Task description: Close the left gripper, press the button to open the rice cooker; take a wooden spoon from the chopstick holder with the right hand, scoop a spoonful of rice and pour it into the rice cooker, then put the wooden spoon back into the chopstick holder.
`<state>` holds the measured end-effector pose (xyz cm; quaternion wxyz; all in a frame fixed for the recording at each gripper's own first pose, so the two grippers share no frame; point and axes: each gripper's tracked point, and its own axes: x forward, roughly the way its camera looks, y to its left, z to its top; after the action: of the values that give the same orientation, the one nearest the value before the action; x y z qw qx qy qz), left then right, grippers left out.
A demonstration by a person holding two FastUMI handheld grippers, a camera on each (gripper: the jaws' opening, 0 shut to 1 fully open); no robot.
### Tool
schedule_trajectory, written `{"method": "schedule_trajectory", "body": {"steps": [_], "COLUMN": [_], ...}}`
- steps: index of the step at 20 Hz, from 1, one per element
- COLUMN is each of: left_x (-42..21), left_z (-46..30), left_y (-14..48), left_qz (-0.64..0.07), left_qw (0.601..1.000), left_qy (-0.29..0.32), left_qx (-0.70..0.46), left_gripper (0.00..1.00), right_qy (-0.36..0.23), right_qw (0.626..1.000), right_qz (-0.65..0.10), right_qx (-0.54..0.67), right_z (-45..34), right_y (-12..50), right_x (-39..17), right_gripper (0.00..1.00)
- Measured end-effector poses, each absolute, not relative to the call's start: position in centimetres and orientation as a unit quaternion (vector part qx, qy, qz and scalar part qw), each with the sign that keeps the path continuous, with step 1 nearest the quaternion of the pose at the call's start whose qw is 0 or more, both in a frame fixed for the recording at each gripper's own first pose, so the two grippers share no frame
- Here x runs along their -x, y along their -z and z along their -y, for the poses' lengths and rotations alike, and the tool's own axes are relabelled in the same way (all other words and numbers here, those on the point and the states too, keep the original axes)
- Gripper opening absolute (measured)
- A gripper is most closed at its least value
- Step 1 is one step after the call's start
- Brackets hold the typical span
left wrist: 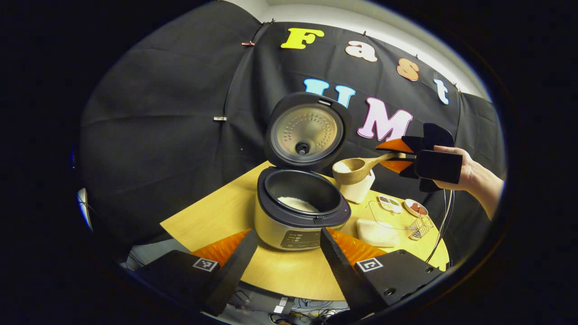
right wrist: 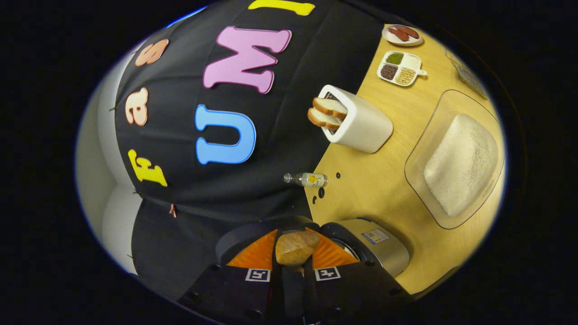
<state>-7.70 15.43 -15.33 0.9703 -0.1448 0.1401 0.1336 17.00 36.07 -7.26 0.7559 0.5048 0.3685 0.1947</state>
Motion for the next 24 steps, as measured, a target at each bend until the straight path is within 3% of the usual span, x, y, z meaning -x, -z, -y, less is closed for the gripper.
{"method": "schedule_trajectory", "body": {"steps": [7,11,24], "left_x": [7.0,6.8,6.3], "left_z": [-16.5,-16.7,-16.9], "left_y": [15.1,15.6,15.9], "left_qz": [-0.139,-0.145,-0.158], "left_qw": [0.972,0.97,0.97], "left_qy": [-0.131,-0.131,-0.128], "left_qx": [0.139,0.147,0.135], "left_gripper": [0.96,0.95,0.96], "right_qy": [-0.291,-0.346,-0.482], "right_qw": [0.846,0.875,0.866], "right_qz": [-0.303,-0.255,-0.131], "right_qx": [-0.329,-0.221,0.012], "right_z": [-41.8,-44.9,-50.2], "right_y": [6.1,6.2,6.7], "right_x": [-15.5,-14.4,-11.0], "right_gripper": [0.21,0.21,0.21]}}
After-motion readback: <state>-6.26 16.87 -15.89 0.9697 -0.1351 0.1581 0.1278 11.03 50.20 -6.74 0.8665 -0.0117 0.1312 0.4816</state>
